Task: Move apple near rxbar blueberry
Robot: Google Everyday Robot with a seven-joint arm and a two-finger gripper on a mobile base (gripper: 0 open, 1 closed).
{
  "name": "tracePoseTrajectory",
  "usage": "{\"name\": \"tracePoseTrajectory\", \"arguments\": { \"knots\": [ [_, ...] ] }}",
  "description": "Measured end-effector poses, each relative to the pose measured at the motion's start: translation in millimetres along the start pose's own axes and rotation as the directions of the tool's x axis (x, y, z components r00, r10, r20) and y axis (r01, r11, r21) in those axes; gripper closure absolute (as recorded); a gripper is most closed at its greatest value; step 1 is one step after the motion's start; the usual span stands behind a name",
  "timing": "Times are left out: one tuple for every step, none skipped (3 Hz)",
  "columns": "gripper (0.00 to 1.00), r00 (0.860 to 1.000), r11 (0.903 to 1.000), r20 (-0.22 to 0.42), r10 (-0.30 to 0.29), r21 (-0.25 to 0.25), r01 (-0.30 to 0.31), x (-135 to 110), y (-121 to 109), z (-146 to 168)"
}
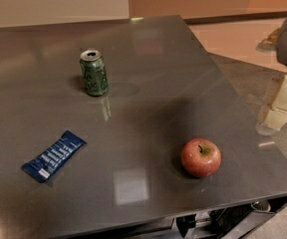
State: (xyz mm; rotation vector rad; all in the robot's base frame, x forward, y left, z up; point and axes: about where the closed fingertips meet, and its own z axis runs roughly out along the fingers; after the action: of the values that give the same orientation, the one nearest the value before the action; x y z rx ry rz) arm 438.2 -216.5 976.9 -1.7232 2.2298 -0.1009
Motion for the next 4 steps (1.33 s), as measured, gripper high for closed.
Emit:
{"name": "tracePoseTrajectory", "arguments": {
  "knots": [
    [0.0, 1.0, 1.0, 0.0, 0.0, 0.0, 0.0, 0.0, 0.0, 0.0],
    [0.0, 1.0, 1.0, 0.003, -0.008, -0.005, 0.008, -1.4, 0.4, -0.9],
    [0.0, 0.998, 0.9983, 0.044, -0.039, -0.041, 0.041, -7.5, 6.0, 4.9],
    [0.0, 0.99, 0.9901, 0.103, -0.098, -0.091, 0.107, -18.9, 22.4, 19.3]
  ]
}}
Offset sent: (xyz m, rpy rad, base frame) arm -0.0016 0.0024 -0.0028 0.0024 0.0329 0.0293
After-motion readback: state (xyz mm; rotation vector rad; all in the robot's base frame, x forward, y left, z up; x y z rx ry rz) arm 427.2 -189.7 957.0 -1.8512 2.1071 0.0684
